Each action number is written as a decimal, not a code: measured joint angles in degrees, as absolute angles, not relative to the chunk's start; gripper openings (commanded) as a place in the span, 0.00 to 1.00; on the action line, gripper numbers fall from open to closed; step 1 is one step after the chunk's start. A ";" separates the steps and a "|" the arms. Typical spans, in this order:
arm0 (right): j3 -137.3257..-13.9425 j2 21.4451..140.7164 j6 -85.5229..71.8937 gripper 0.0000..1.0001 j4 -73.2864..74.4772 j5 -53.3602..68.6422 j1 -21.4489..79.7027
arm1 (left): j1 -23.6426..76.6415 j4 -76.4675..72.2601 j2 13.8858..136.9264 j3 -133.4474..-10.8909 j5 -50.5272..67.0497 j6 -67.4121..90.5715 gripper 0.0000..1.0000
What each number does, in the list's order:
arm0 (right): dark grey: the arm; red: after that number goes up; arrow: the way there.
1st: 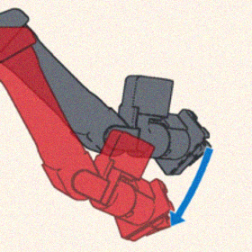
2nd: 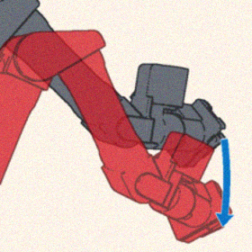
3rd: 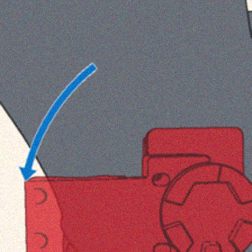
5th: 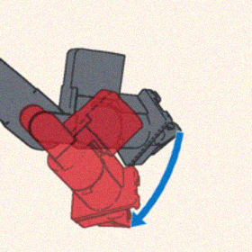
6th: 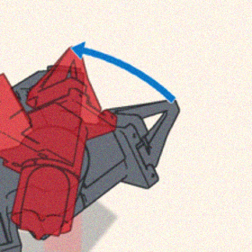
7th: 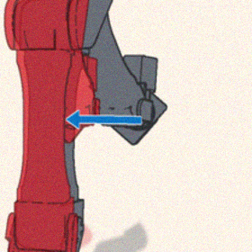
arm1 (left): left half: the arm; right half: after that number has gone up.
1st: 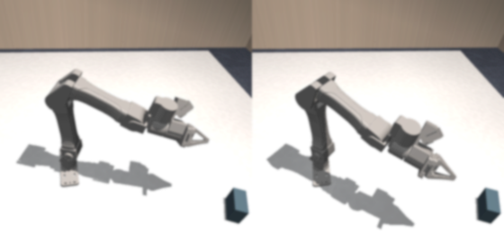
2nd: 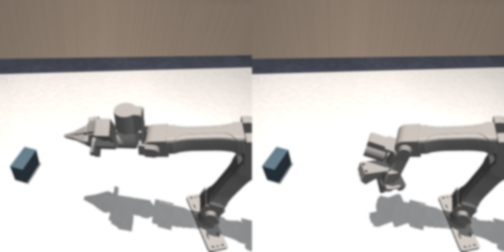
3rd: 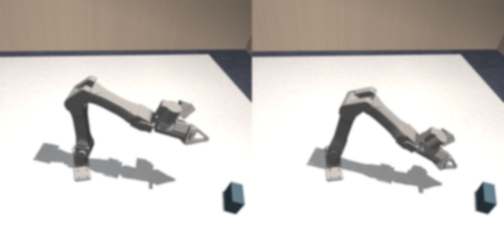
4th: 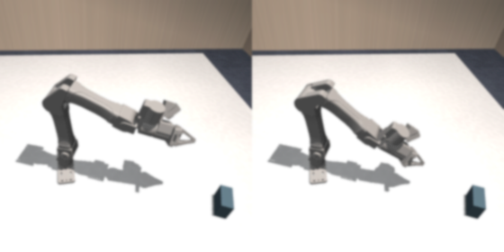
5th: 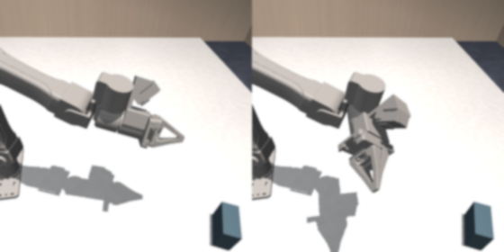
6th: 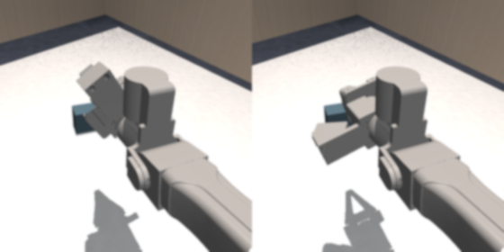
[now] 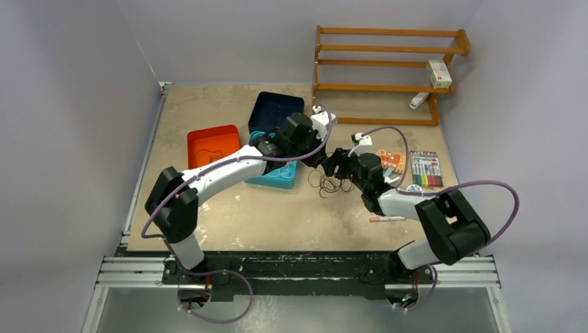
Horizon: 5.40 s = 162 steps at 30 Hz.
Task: Untangle the cables
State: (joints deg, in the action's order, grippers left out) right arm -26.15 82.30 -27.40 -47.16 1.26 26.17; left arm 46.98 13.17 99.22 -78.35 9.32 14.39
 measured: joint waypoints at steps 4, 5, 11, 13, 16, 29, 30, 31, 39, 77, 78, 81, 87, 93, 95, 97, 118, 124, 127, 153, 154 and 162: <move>-26.81 84.53 -27.27 0.59 -48.16 2.02 26.17 | 47.05 14.83 96.23 -80.03 10.33 14.41 0.00; -27.24 84.75 -27.11 0.58 -48.31 2.24 26.17 | 47.05 15.20 95.26 -80.47 10.63 14.46 0.00; -28.71 84.79 -26.74 0.50 -50.61 2.46 26.17 | 47.05 17.32 90.00 -84.12 12.16 15.64 0.00; -28.58 84.82 -26.79 0.47 -50.96 2.46 26.17 | 47.07 18.90 88.38 -86.61 12.36 15.68 0.00; -28.29 85.12 -27.00 0.44 -51.96 2.39 26.17 | 47.07 20.93 87.00 -90.70 12.01 15.44 0.00; -22.76 85.12 -31.66 0.41 -55.00 -0.21 26.17 | 47.07 27.38 81.28 -100.07 3.09 12.78 0.00; -22.61 85.12 -32.03 0.41 -55.40 -0.56 26.17 | 47.07 27.68 81.19 -100.53 2.55 12.62 0.00; -22.35 85.14 -32.45 0.41 -55.81 -0.71 26.17 | 47.07 28.18 81.10 -101.08 1.96 12.40 0.00; -20.95 86.72 -35.48 0.36 -55.88 -3.49 26.17 | 47.07 30.37 81.06 -105.95 -2.33 10.87 0.00; -14.74 90.13 -42.54 0.06 -57.39 -4.54 26.17 | 47.07 32.12 88.77 -131.68 -21.87 -2.48 0.00; -14.72 90.19 -42.61 0.05 -57.39 -4.54 26.17 | 47.07 31.94 88.77 -131.68 -22.59 -2.90 0.00; -14.52 90.39 -42.68 0.03 -57.60 -4.56 26.17 | 47.07 31.22 88.77 -131.70 -25.30 -4.93 0.00; -14.39 90.39 -42.81 0.01 -57.76 -4.56 26.17 | 47.07 30.20 88.66 -131.70 -32.95 -10.26 0.00; -14.22 90.83 -42.92 0.02 -58.67 -4.56 26.17 | 47.07 28.95 87.94 -131.70 -39.51 -14.63 0.00; -14.17 90.83 -42.89 0.05 -58.76 -4.54 26.17 | 47.07 28.69 87.50 -131.70 -40.82 -15.33 0.00; -14.11 90.76 -42.85 0.08 -58.81 -4.49 26.17 | 47.07 28.69 87.11 -131.68 -41.91 -15.79 0.00; -16.49 63.57 -34.37 0.62 -40.66 -5.52 26.17 | 30.85 34.54 88.01 -121.05 -39.48 -7.88 0.00; -16.82 62.00 -31.40 0.68 -39.81 -4.91 26.17 | 26.02 35.88 88.36 -118.98 -39.00 -4.69 0.00; -16.82 61.54 -30.44 0.69 -39.81 -4.27 26.17 | 23.64 35.92 88.33 -118.37 -39.44 -3.07 0.00; -17.91 63.35 -28.40 0.69 -40.29 -1.96 26.17 | 12.75 36.51 83.66 -99.22 -34.48 5.43 0.00; -17.91 63.48 -28.40 0.69 -40.27 -1.96 26.17 | 12.62 36.40 83.66 -98.72 -34.09 5.50 0.00; -17.93 64.25 -28.38 0.69 -40.58 -1.93 26.17 | 11.88 35.59 83.66 -96.71 -32.60 6.50 0.00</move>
State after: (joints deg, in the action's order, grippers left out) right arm -17.93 64.25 -28.38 -40.58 -1.93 26.17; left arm 11.88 35.59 83.66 -96.71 -32.60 6.50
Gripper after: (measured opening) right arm 0.692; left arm 0.010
